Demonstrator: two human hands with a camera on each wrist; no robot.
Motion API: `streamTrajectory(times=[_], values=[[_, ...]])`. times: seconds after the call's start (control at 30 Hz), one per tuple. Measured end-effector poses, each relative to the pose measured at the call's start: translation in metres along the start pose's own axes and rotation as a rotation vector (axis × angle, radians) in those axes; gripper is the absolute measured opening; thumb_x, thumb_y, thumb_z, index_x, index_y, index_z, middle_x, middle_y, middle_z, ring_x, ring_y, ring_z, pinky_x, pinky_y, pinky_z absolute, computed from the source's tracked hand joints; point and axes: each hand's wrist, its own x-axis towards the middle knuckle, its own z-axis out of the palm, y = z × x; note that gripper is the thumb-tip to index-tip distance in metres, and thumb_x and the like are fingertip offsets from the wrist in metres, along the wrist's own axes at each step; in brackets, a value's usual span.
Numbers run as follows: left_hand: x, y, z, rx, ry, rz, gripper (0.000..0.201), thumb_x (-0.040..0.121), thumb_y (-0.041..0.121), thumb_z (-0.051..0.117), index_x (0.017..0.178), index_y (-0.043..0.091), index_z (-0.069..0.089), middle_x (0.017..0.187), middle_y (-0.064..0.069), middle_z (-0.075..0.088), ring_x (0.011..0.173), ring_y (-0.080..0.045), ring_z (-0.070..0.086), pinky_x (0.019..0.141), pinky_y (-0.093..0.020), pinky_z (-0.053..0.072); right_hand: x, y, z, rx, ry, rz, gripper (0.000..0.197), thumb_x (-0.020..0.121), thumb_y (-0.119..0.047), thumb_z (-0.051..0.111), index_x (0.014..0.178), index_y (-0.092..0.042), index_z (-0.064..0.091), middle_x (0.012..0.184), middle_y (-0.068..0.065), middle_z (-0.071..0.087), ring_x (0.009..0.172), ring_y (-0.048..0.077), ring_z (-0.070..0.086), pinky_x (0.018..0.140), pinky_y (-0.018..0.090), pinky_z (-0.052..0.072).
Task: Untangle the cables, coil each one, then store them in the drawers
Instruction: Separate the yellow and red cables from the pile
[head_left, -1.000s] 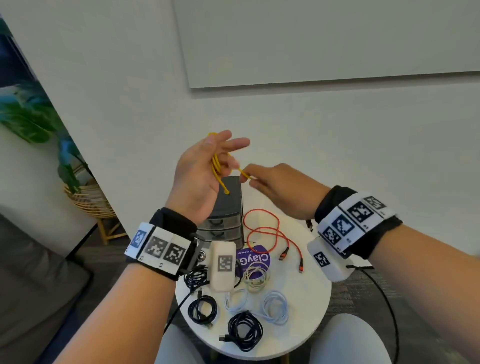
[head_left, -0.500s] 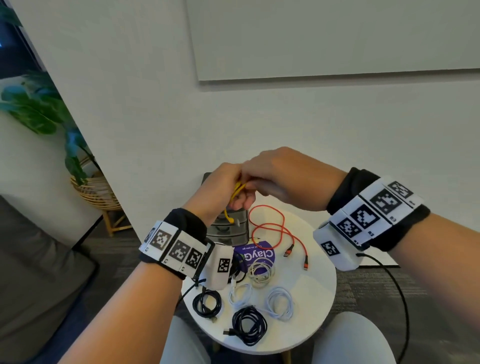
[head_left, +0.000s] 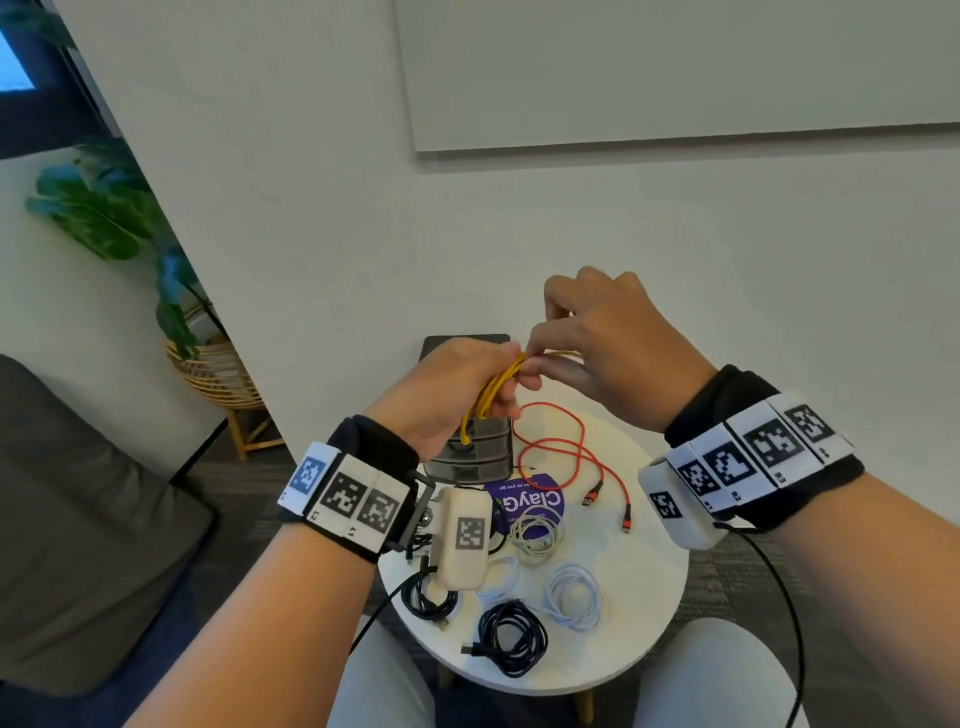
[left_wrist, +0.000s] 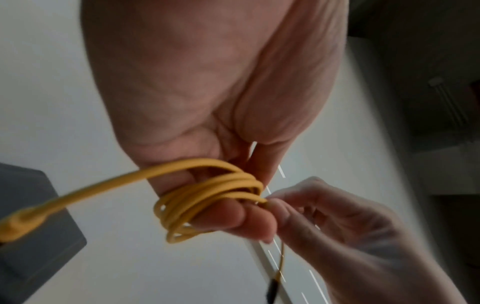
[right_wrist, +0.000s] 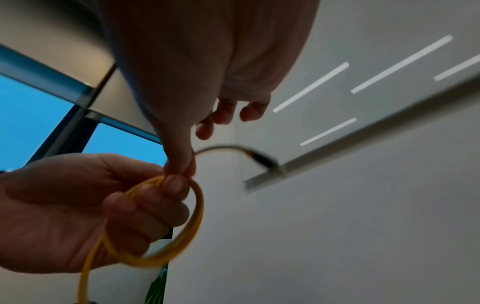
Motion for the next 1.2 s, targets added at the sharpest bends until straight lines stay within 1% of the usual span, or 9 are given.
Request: streamTrajectory(times=[0.1,0.2,0.3,0.43,0.57,0.77,0.93,1.07,1.2], values=[[-0.001,0.0,0.005,0.009,-0.008,-0.007,0.041,0.111,0.028,0.036,0.089,0.006,0.062,0.057,0.008,0.049,0.059,-0.012,0.054,0.065,-0.027,0.044,0.005,-0.006,-0.006,0.041,-0.153,0.031,0.023,0.099,-0.032,0.06,0.087,-0.016,0.07,0.074,-0.004,0.053,0.069,0.022,0.051,0.062,0.036,0.036],[-0.001,0.006,0.008,0.016,0.05,-0.035,0.041,0.11,0.027,0.039,0.077,0.013,0.061,0.054,0.009,0.041,0.049,-0.009,0.034,0.049,-0.02,0.031,0.004,-0.011,-0.008,0.102,-0.138,0.068,0.02,0.1,-0.026,0.06,0.087,-0.014,0.068,0.062,-0.01,0.048,0.065,0.021,0.049,0.064,0.039,0.045],[0.0,0.008,0.01,-0.002,0.165,-0.048,0.046,0.105,0.029,0.048,0.062,0.013,0.055,0.054,0.002,0.03,0.044,-0.01,0.021,0.043,-0.022,0.02,0.001,-0.015,-0.001,0.18,-0.085,0.125,0.016,0.097,-0.026,0.06,0.096,-0.014,0.071,0.074,-0.003,0.065,0.076,0.024,0.06,0.072,0.042,0.051],[0.001,0.003,0.012,-0.161,0.273,-0.033,0.047,0.1,0.026,0.052,0.055,0.012,0.046,0.053,-0.001,0.028,0.042,-0.012,0.017,0.039,-0.023,0.017,-0.004,-0.023,0.007,0.449,-0.008,0.233,0.036,0.087,-0.046,0.058,0.1,-0.017,0.074,0.086,0.001,0.074,0.083,0.02,0.07,0.078,0.043,0.056],[0.003,0.0,0.021,-0.282,0.296,0.003,0.05,0.102,0.022,0.044,0.053,0.009,0.048,0.046,0.002,0.029,0.038,-0.01,0.018,0.037,-0.021,0.019,-0.004,-0.03,0.016,0.509,0.111,0.326,0.027,0.084,-0.017,0.072,0.11,-0.015,0.075,0.094,0.002,0.073,0.084,0.017,0.066,0.081,0.036,0.054],[0.004,-0.007,0.027,-0.322,0.317,0.027,0.049,0.106,0.024,0.039,0.062,0.005,0.05,0.043,0.006,0.026,0.037,-0.008,0.019,0.036,-0.021,0.019,-0.009,-0.028,0.037,0.66,0.173,0.554,0.015,0.085,-0.024,0.077,0.1,-0.021,0.078,0.094,-0.003,0.067,0.08,0.008,0.064,0.069,0.011,0.043],[0.003,-0.023,0.037,-0.337,0.372,0.048,0.038,0.104,0.016,0.044,0.067,0.009,0.049,0.046,0.006,0.031,0.038,-0.008,0.022,0.037,-0.021,0.021,-0.024,-0.037,0.05,0.899,0.239,0.708,0.009,0.083,-0.016,0.078,0.091,-0.02,0.078,0.08,-0.006,0.074,0.076,0.007,0.069,0.075,0.029,0.059],[-0.001,-0.037,0.043,-0.195,0.451,0.153,0.011,0.103,0.014,0.053,0.093,0.014,0.056,0.054,0.006,0.039,0.044,-0.009,0.031,0.042,-0.022,0.029,-0.039,-0.043,0.062,1.031,0.344,0.857,0.019,0.075,-0.005,0.078,0.086,-0.021,0.076,0.079,-0.002,0.074,0.081,0.019,0.072,0.079,0.046,0.061],[-0.008,-0.045,0.049,-0.137,0.401,0.22,0.013,0.106,0.018,0.051,0.097,0.01,0.056,0.056,0.005,0.039,0.048,-0.009,0.032,0.046,-0.021,0.03,-0.05,-0.043,0.064,1.21,0.356,0.943,0.023,0.079,0.003,0.075,0.092,-0.016,0.075,0.087,0.006,0.076,0.088,0.027,0.074,0.085,0.049,0.06]])
